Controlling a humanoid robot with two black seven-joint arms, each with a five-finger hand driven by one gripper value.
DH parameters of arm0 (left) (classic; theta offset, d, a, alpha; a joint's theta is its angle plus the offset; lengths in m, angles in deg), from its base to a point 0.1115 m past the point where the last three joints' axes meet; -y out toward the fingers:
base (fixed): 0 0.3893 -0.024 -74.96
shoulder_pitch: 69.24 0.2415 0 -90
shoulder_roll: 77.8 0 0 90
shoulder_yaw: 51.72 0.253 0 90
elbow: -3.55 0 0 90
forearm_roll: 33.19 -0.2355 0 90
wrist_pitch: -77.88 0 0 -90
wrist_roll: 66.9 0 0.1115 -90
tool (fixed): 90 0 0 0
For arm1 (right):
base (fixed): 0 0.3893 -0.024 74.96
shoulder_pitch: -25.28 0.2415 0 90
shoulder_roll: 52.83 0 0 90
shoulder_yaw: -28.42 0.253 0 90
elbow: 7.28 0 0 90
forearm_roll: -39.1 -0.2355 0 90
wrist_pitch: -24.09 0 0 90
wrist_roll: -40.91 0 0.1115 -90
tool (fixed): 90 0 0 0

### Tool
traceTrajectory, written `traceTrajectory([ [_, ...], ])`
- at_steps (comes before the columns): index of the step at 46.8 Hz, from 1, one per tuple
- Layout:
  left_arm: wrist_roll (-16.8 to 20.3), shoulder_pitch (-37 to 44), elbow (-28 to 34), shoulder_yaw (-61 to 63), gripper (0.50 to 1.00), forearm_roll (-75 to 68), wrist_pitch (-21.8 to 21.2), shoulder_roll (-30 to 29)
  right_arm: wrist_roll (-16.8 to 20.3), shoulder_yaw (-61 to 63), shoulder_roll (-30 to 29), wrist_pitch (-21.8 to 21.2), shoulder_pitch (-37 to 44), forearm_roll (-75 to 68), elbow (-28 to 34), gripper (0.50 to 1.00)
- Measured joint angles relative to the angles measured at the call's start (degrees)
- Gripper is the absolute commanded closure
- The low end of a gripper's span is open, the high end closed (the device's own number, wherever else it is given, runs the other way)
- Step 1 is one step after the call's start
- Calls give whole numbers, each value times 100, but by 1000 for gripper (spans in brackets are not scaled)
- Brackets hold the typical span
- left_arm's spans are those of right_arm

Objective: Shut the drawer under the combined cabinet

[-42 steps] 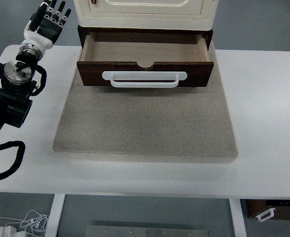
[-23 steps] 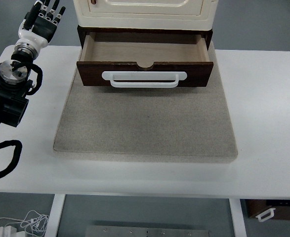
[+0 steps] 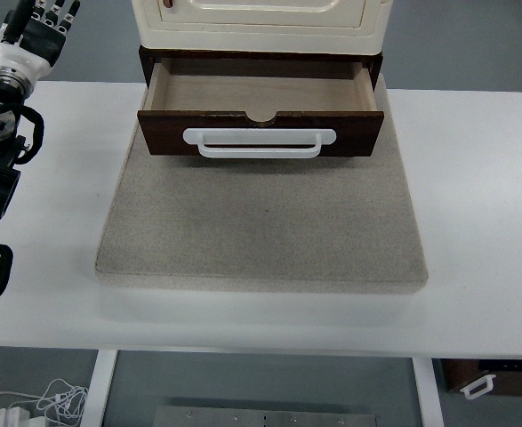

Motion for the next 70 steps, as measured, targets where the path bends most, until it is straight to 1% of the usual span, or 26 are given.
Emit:
traceTrajectory([
  [9,0,-55,-92,35,500,-77,46,-428,1,0,0,0,0,0,-1,548],
  [18,-32,-454,-149,135,500,-81,52,-880,1,0,0,0,0,0,1,548],
  [24,-28,-843,-318,317,500,-90,51,-1190,0,0,0,0,0,0,0,548],
  [32,-24,-1464,-929,716,500,-90,52,-1508,1,-1,0,0,-2,0,0,548],
  [36,-32,-1670,-1261,747,500,-109,-28,-1626,0,0,0,0,1,0,-1,548],
  [43,-53,-1873,-1904,822,500,-515,-42,-1928,1,0,0,0,0,0,-1,548],
  [51,-89,-1988,-2560,829,500,-942,-33,-1996,0,0,0,0,1,0,-1,548],
  [60,-132,-1981,-3795,1081,500,-970,-47,-2215,1,0,0,0,0,0,0,548],
  [66,-135,-2116,-4589,1646,500,-971,-92,-2468,0,0,0,0,1,0,0,548],
  [70,-135,-2433,-4999,2289,500,-971,-121,-2659,1,0,0,0,0,0,0,548],
])
